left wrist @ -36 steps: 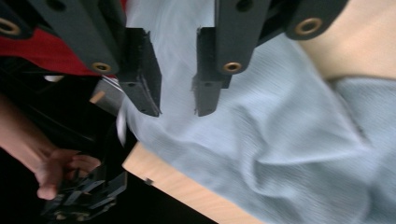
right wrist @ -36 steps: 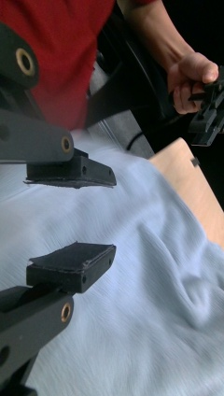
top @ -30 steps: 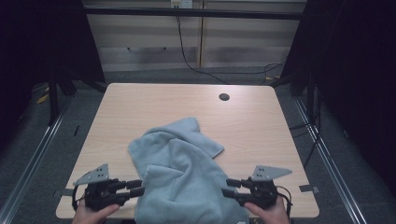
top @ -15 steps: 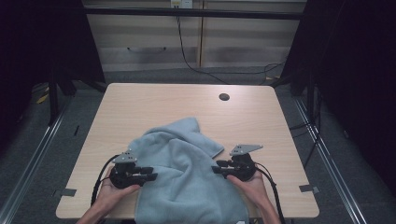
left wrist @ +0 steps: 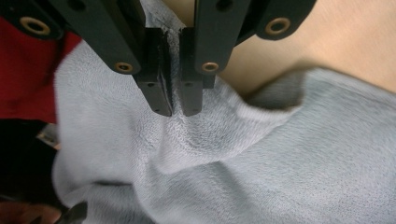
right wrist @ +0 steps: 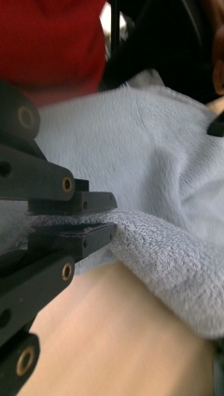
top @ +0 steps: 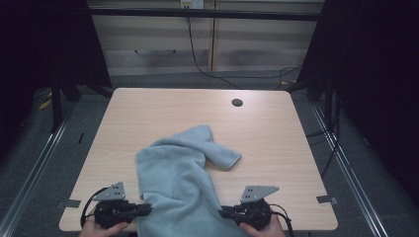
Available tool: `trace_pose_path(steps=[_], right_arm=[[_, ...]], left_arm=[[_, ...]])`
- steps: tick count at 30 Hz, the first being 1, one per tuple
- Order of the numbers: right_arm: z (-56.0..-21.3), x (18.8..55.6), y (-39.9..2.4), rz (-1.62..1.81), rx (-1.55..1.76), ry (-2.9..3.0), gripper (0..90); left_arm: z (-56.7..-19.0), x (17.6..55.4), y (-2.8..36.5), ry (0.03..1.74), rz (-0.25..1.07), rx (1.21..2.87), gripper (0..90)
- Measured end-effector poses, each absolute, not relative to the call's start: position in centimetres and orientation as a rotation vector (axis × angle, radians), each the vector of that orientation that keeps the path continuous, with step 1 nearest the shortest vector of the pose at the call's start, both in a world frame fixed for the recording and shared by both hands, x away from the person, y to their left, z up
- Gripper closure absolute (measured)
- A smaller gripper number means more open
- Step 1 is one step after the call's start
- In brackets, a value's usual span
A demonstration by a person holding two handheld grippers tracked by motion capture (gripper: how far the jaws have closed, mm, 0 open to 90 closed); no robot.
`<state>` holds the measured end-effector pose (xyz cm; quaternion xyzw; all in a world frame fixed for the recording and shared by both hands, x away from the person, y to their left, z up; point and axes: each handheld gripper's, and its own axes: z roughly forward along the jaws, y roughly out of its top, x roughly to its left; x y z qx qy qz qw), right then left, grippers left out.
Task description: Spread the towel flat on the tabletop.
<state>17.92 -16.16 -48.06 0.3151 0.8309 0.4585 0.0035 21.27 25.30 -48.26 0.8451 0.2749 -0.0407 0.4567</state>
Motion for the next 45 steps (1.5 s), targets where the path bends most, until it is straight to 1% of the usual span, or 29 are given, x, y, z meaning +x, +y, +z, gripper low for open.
trace_pose_path(steps=[5,7,10,12,15,16,20,24,26,29,34,37,39,42,43,44,45], right_arm=[[-48.3,15.7,-16.0,1.451,0.979,2.630,81.9],[-48.3,15.6,-16.1,1.446,0.978,2.638,77.2],[-47.7,16.3,-16.6,1.484,0.982,2.604,70.0],[-46.7,17.4,-17.2,1.520,0.982,2.559,68.8],[-45.6,19.8,-18.0,1.520,1.001,2.487,68.1],[-45.4,20.5,-18.2,1.514,1.015,2.462,67.1],[-45.6,24.6,-19.3,1.498,1.102,2.370,63.8],[-46.6,27.5,-19.3,1.432,1.159,2.346,58.4],[-47.1,28.2,-19.1,1.390,1.175,2.349,54.8],[-48.1,29.0,-18.7,1.370,1.195,2.347,51.0],[-49.4,30.0,-18.2,1.356,1.228,2.338,49.8],[-49.9,30.3,-17.8,1.314,1.229,2.342,51.0],[-50.3,30.5,-17.5,1.275,1.233,2.348,55.8],[-50.7,30.7,-17.4,1.246,1.242,2.346,70.5],[-50.7,30.7,-17.4,1.251,1.249,2.345,78.0],[-50.5,30.6,-17.5,1.264,1.249,2.341,82.6],[-50.3,30.5,-17.6,1.279,1.252,2.336,84.9]], left_arm=[[-47.8,19.8,25.5,0.658,-0.122,2.060,83.7],[-47.5,20.0,25.4,0.648,-0.132,2.047,81.0],[-46.6,21.4,24.9,0.665,-0.121,1.990,74.9],[-46.2,22.4,24.5,0.663,-0.120,1.973,71.0],[-46.3,24.8,23.1,0.681,-0.116,1.954,70.2],[-46.7,25.8,22.3,0.694,-0.105,1.972,69.9],[-48.4,27.7,20.1,0.724,-0.070,2.052,69.7],[-49.6,27.7,19.8,0.741,-0.043,2.098,69.5],[-49.9,27.6,20.1,0.759,-0.016,2.111,68.3],[-50.5,27.7,20.5,0.790,-0.025,2.106,67.7],[-50.7,27.5,20.7,0.786,-0.026,2.087,66.9],[-50.7,27.4,20.7,0.780,-0.016,2.083,65.6],[-50.8,27.3,20.7,0.781,-0.013,2.073,64.7],[-50.8,27.1,20.6,0.769,-0.001,2.081,63.0],[-50.8,27.0,20.6,0.768,0.002,2.081,62.9],[-50.8,26.9,20.6,0.765,0.004,2.084,62.9],[-50.8,26.8,20.6,0.762,-0.001,2.085,63.0]])
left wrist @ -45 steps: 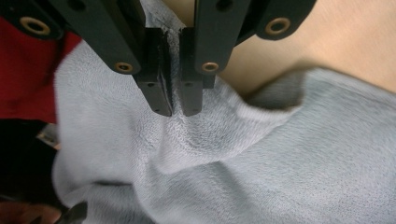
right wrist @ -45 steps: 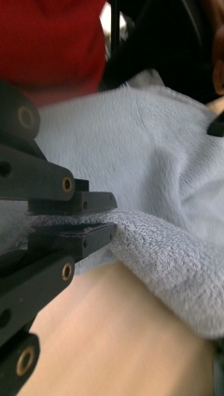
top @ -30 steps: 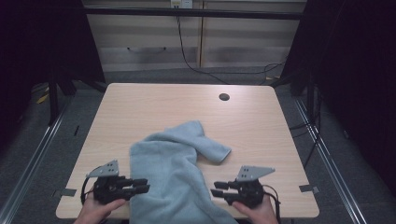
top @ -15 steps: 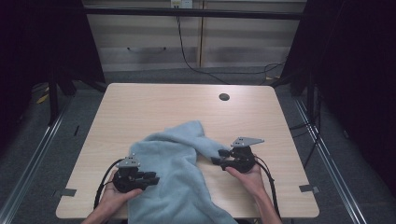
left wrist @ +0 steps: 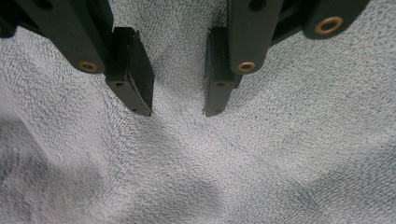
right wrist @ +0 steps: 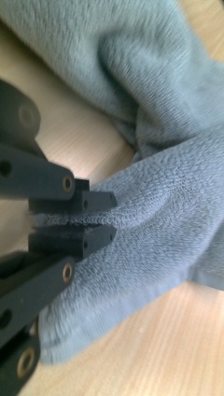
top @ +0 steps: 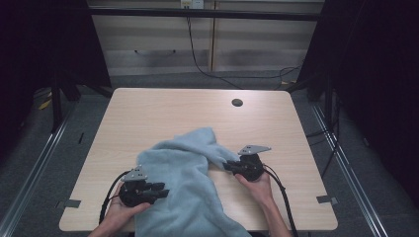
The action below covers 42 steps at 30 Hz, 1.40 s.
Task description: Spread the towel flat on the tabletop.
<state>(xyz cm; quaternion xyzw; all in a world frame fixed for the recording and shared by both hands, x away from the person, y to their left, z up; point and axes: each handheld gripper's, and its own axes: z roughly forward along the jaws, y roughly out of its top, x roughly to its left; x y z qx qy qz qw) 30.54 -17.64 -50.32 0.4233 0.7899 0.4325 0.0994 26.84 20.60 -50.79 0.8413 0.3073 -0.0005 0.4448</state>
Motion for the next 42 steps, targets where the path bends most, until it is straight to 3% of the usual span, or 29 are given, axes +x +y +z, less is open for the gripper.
trace_pose_path(steps=[11,18,24,28,31,35,42], right_arm=[[-42.0,29.1,-22.8,1.440,1.205,2.125,86.7],[-38.3,29.3,-24.7,1.424,1.175,2.046,86.5],[-41.3,30.1,-23.5,1.332,1.210,2.154,84.0],[-43.0,29.8,-22.9,1.291,1.240,2.179,71.6],[-42.7,28.7,-22.7,1.323,1.221,2.159,67.9],[-43.1,27.2,-21.7,1.357,1.157,2.236,72.4],[-48.0,26.8,-19.2,1.273,1.184,2.426,68.8]], left_arm=[[-50.3,25.3,20.5,0.689,0.040,2.165,64.2],[-50.2,23.6,20.3,0.604,-0.029,2.198,64.1],[-50.0,21.5,20.3,0.541,-0.100,2.220,64.1],[-49.7,21.4,20.3,0.547,-0.131,2.225,63.4],[-49.0,22.4,20.5,0.561,-0.110,2.195,62.0],[-47.8,25.0,20.9,0.623,-0.070,2.129,60.8],[-48.3,29.9,20.7,0.746,0.013,2.136,60.2]])
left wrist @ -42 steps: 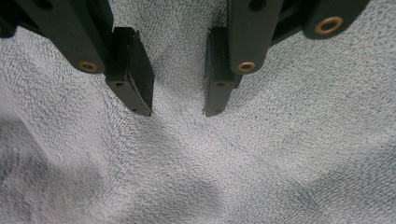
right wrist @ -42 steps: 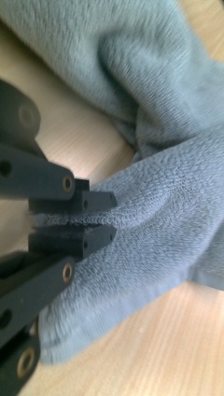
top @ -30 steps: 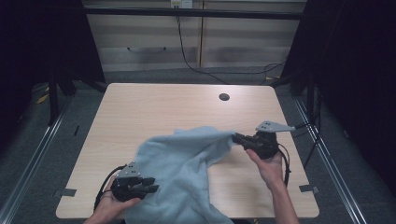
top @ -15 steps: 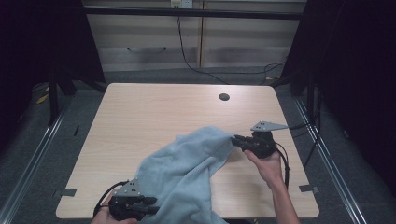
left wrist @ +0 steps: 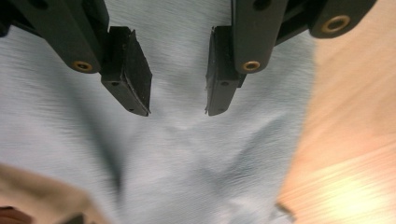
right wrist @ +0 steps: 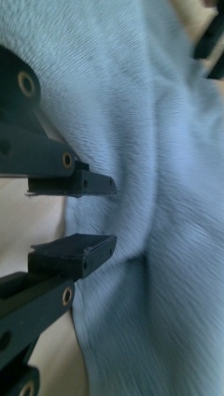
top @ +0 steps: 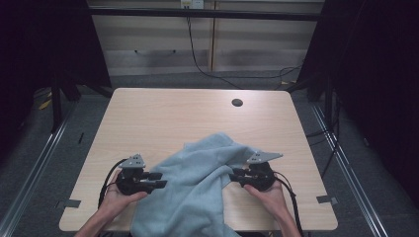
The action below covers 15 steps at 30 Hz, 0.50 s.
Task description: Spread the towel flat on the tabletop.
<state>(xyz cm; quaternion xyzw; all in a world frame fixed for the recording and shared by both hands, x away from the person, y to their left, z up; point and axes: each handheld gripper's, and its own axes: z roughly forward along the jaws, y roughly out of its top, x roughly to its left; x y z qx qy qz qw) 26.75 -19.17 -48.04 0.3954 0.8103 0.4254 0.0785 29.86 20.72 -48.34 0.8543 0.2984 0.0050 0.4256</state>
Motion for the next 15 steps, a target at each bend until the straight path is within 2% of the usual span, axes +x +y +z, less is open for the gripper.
trace_pose_path(steps=[7,10,12,14,15], right_arm=[[-50.1,27.0,-17.2,1.183,1.151,2.463,55.8],[-50.5,26.9,-16.7,1.147,1.114,2.440,56.5],[-50.6,26.7,-16.3,1.115,1.080,2.409,63.2],[-50.6,26.7,-16.4,1.104,1.085,2.399,79.5],[-50.6,26.7,-16.6,1.110,1.110,2.392,83.9]], left_arm=[[-49.9,29.9,20.3,0.758,0.071,2.181,60.3],[-50.1,29.8,20.3,0.757,0.075,2.172,60.1],[-50.2,29.7,20.2,0.756,0.084,2.169,60.1],[-50.2,29.5,20.3,0.753,0.105,2.171,60.6],[-50.3,29.4,20.3,0.753,0.105,2.166,61.2]])
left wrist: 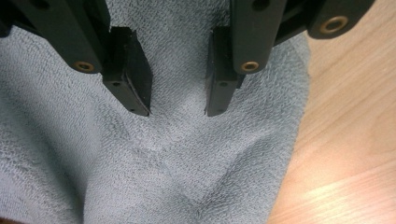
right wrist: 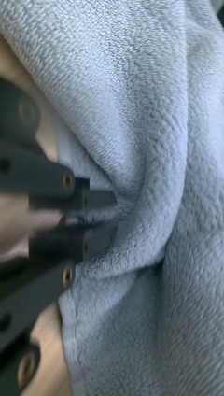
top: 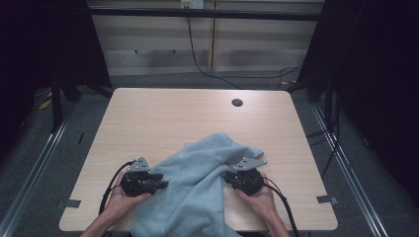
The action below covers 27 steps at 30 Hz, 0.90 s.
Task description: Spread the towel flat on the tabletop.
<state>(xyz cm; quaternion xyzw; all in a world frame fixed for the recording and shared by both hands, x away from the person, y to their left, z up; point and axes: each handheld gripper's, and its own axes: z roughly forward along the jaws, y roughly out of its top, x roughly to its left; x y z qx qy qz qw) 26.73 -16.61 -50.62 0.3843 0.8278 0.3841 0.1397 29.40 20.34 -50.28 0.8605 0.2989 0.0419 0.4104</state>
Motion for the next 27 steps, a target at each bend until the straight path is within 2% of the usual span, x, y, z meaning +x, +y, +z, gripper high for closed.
trace_pose_path(steps=[4,9,13,16,27], right_arm=[[-50.4,26.5,-17.6,1.123,1.154,2.400,87.5],[-49.1,25.3,-21.0,1.150,1.207,2.351,88.8],[-47.8,24.6,-24.3,1.234,1.259,2.278,89.1],[-47.7,24.1,-24.1,1.222,1.233,2.301,89.1],[-49.6,18.5,-23.2,1.218,1.244,2.427,89.0]], left_arm=[[-50.3,28.7,21.0,0.753,0.098,2.160,63.0],[-50.3,27.6,21.6,0.723,0.145,2.184,64.1],[-50.3,27.4,21.6,0.727,0.094,2.172,65.2],[-50.1,26.4,21.3,0.696,0.117,2.196,65.5],[-49.9,22.8,22.4,0.623,-0.024,2.220,64.3]])
